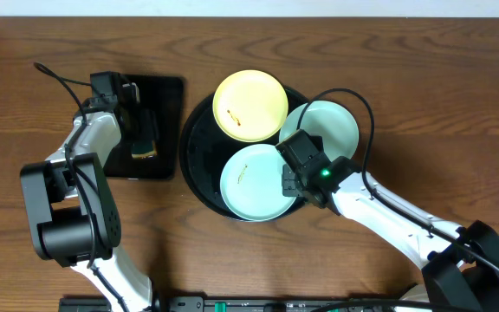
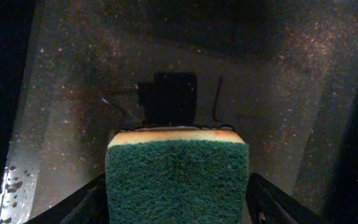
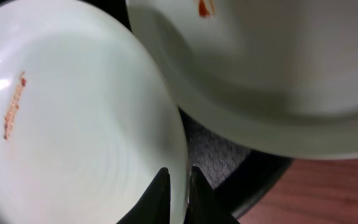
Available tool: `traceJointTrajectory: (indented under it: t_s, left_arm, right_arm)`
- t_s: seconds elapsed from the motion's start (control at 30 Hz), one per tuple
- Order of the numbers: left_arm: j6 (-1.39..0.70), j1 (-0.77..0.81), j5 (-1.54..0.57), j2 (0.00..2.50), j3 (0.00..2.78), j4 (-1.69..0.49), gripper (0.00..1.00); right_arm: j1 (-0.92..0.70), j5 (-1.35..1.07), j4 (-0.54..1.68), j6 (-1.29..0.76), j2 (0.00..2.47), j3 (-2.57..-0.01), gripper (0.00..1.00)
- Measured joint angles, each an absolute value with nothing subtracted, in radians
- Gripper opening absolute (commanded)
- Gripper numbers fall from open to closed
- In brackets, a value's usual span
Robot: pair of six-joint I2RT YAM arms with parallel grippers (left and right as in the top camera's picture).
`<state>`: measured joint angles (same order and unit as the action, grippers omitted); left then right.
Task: Clean dirty plates on tray and stack at the side
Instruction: 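Lift the sponge with the left gripper out of the tray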
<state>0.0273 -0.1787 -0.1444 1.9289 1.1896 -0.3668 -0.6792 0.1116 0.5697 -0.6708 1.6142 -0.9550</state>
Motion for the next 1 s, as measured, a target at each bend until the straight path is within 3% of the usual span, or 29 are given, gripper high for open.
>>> traceJointTrajectory:
  t_s: [0.2, 0.23, 0.3, 0.4, 0.6, 0.87, 1.0]
  left_arm:
    - [0.027, -0.179, -0.144, 1.929, 1.19, -0.37, 0.68]
    - [0.027, -0.179, -0.144, 1.929, 1.19, -0.37, 0.68]
    - [0.027, -0.179, -0.144, 1.929, 1.19, -0.371, 0.67]
    - [0.027, -0.179, -0.144, 1.929, 1.19, -0.375, 0.67]
    - [0.027, -0.179, -0.144, 1.929, 1.19, -0.378, 0.67]
    - [0.027, -0.179, -0.144, 1.929, 1.19, -0.379, 0.68]
    - [0.027, -0.179, -0.144, 1.929, 1.19, -0.379, 0.68]
  right_arm:
    - [-0.68, 0.075, 0.633, -0.71, 1.614, -0.949, 0.17]
    - [-0.68, 0.073, 0.63, -0.717, 1.614, -0.945, 0.26]
    - [-0.68, 0.072, 0.624, -0.727, 1.614, -0.939, 0.31]
    - [-0.68, 0.067, 0.619, -0.741, 1.614, -0.933, 0.32]
    - [-0.684, 0.066, 0.546, -0.785, 1.614, -0.906, 0.26]
    - [-0.685, 0.06, 0.515, -0.83, 1.614, -0.878, 0.01]
    - [-0.685, 0.064, 0.484, -0.847, 1.614, -0.877, 0.01]
